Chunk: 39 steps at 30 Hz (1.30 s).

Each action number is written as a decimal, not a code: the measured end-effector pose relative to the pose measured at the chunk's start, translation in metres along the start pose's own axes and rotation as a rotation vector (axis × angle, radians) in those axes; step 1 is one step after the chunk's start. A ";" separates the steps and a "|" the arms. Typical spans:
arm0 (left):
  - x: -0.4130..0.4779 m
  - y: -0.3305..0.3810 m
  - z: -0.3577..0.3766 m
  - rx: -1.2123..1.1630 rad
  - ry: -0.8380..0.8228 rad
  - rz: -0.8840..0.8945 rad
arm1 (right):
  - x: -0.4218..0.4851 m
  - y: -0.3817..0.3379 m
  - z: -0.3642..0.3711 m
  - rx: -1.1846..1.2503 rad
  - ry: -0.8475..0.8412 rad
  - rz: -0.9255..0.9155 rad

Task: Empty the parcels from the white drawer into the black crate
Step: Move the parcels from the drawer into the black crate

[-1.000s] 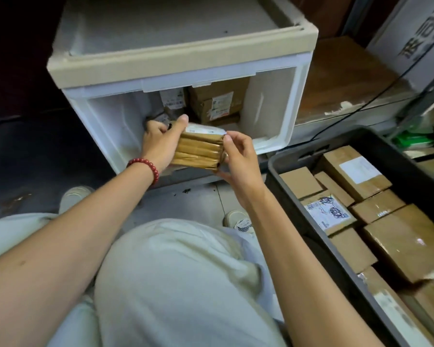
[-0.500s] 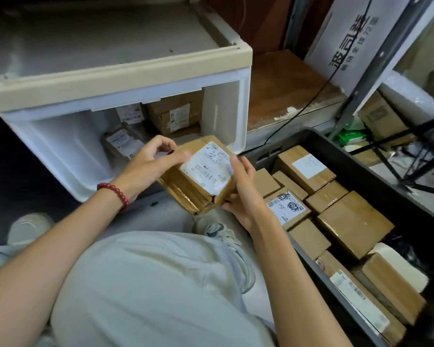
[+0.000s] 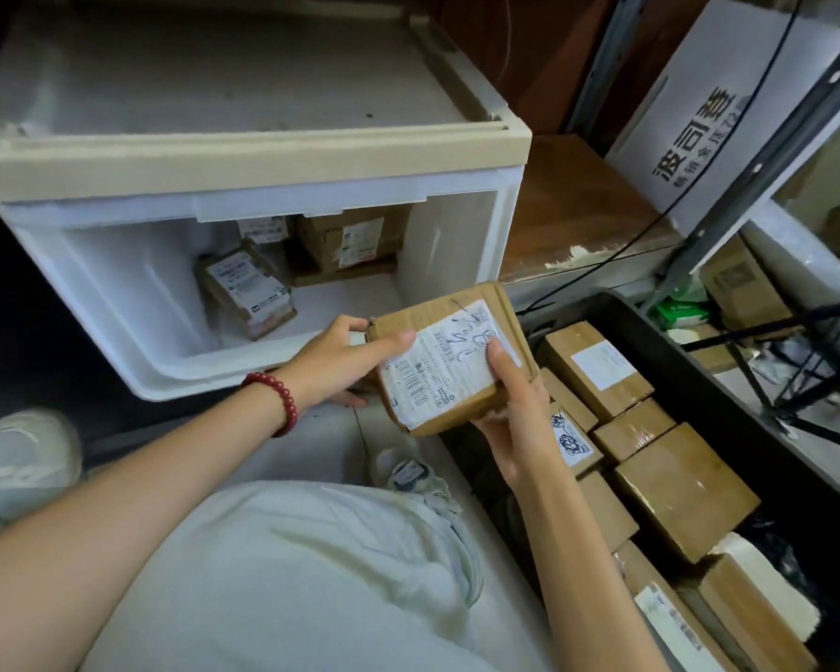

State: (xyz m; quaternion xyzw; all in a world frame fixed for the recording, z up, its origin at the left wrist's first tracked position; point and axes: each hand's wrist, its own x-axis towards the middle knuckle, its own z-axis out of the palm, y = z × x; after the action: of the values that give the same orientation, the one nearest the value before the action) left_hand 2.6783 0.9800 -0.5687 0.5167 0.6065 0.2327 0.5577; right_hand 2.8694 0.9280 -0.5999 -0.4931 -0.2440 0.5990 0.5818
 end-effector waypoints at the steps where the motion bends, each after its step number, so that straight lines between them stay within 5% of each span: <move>1: -0.001 0.000 -0.001 0.032 -0.002 -0.001 | 0.000 -0.001 -0.001 -0.038 -0.005 -0.009; 5: -0.006 -0.002 0.001 0.033 -0.083 -0.009 | -0.001 -0.002 -0.007 -0.231 -0.085 -0.131; 13: 0.000 -0.001 0.001 -0.333 -0.087 0.014 | -0.004 -0.023 -0.002 -0.394 -0.183 -0.433; 22: 0.005 0.006 -0.004 -0.373 0.109 0.051 | -0.010 -0.027 0.000 -0.496 -0.145 -0.355; 30: -0.003 0.009 -0.003 -0.171 0.022 0.160 | -0.010 -0.021 0.006 -0.472 -0.117 -0.272; 35: -0.007 0.004 -0.006 0.327 -0.082 0.417 | -0.009 -0.016 0.007 -0.498 -0.010 -0.126; 39: -0.005 -0.001 -0.011 0.484 0.036 0.491 | -0.012 -0.022 0.005 -0.533 0.034 -0.115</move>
State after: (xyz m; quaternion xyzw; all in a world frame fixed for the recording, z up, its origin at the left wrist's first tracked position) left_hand 2.6668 0.9786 -0.5641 0.7605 0.5113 0.2183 0.3355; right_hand 2.8729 0.9226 -0.5754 -0.6241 -0.4108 0.4712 0.4687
